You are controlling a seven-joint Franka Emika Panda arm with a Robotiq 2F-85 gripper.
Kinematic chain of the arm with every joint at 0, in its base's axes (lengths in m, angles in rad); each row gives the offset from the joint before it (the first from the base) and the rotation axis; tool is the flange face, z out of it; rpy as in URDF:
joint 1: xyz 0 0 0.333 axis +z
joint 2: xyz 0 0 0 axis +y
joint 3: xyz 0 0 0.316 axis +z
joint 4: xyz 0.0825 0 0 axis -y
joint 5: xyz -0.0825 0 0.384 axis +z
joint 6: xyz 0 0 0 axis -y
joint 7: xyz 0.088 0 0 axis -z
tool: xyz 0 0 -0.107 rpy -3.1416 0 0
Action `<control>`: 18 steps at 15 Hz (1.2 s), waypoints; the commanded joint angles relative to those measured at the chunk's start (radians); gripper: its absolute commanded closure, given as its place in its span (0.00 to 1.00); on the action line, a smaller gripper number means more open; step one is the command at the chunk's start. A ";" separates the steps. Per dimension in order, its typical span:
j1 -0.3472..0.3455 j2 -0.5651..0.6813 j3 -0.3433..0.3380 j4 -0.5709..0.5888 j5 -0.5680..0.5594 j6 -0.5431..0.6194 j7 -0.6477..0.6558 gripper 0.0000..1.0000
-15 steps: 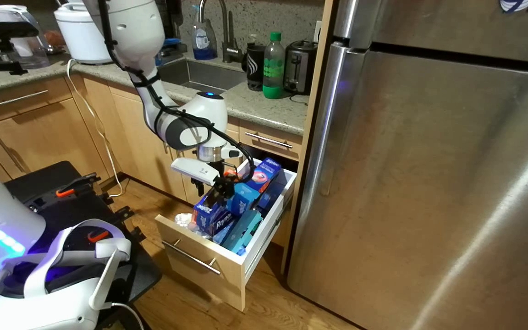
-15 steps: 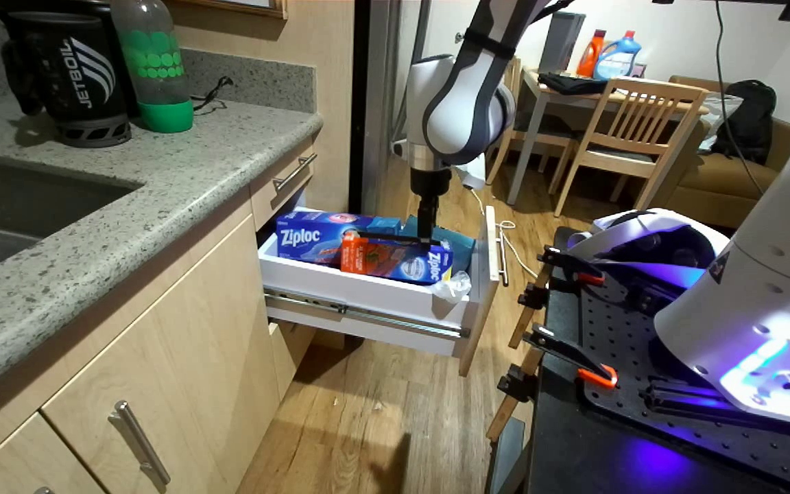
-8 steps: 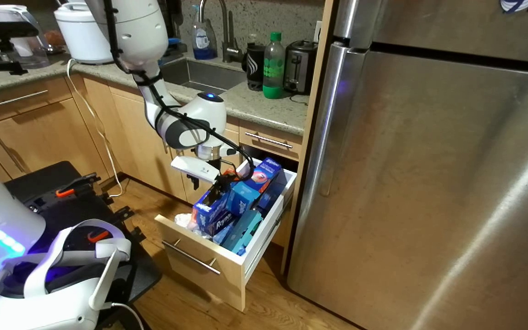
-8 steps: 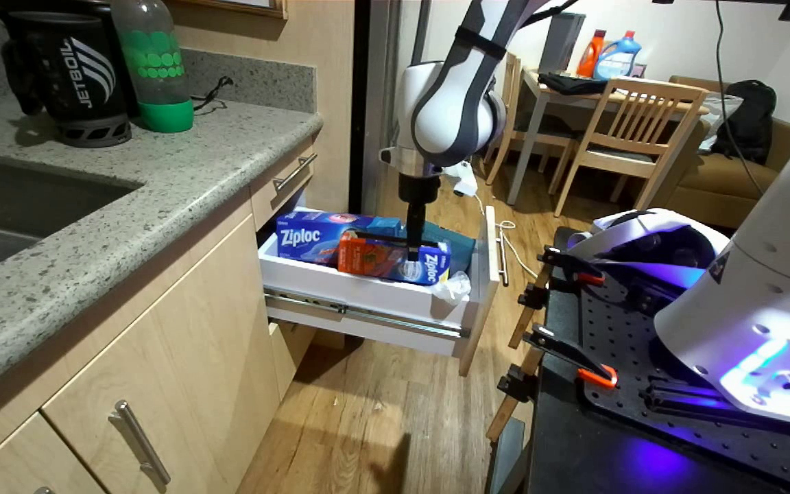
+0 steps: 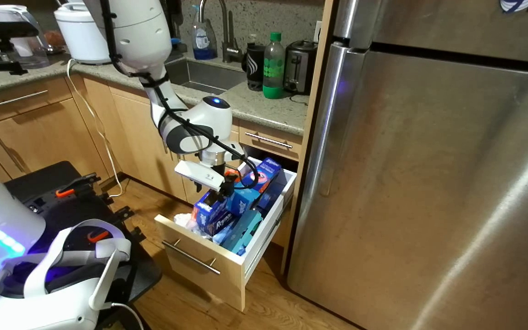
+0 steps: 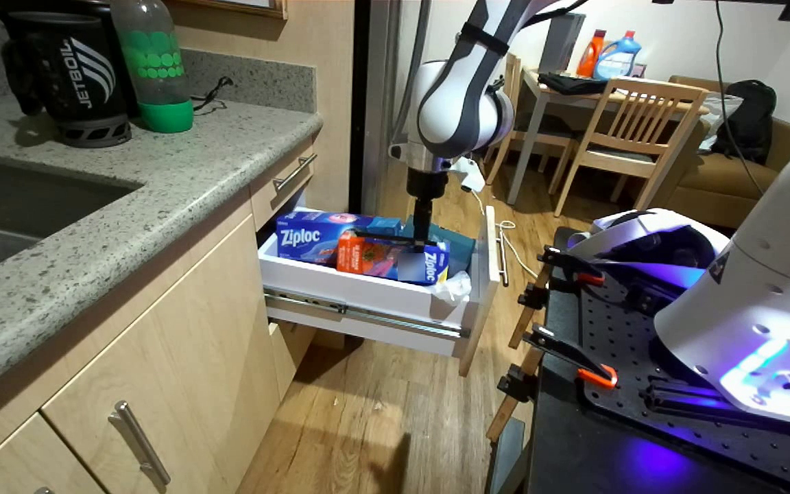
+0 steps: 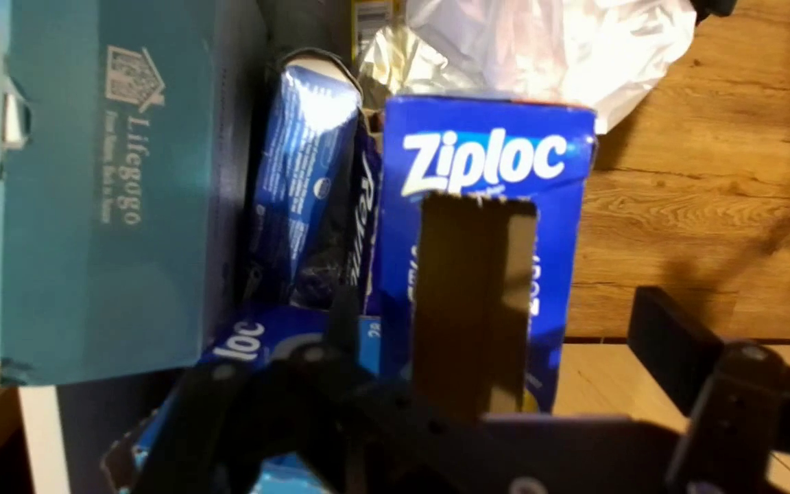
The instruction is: Get one of the boxes labeled 'Ziploc' from the open drawer of the cabinet and place it on the countertop
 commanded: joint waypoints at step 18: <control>-0.155 -0.016 0.121 -0.014 0.133 -0.005 -0.221 0.00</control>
